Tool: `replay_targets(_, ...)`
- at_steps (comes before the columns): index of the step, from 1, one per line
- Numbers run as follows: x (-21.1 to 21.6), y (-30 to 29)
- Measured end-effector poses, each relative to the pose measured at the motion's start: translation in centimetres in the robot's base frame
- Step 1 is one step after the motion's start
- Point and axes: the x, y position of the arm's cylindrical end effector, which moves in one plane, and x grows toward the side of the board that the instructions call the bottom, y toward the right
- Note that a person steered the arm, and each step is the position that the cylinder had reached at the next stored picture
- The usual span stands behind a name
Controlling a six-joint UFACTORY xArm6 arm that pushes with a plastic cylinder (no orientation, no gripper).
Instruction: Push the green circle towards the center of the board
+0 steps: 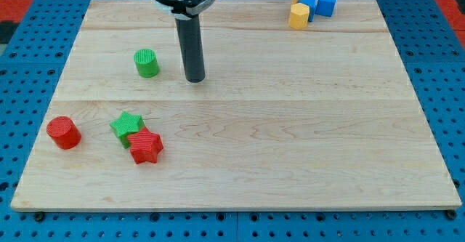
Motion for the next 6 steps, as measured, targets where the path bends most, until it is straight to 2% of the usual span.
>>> replay_targets(1, 1.5, -2.7)
replay_targets(2, 0.9, -9.7)
replay_targets(3, -2.3, -12.1)
replay_targets(6, -3.8, -13.0)
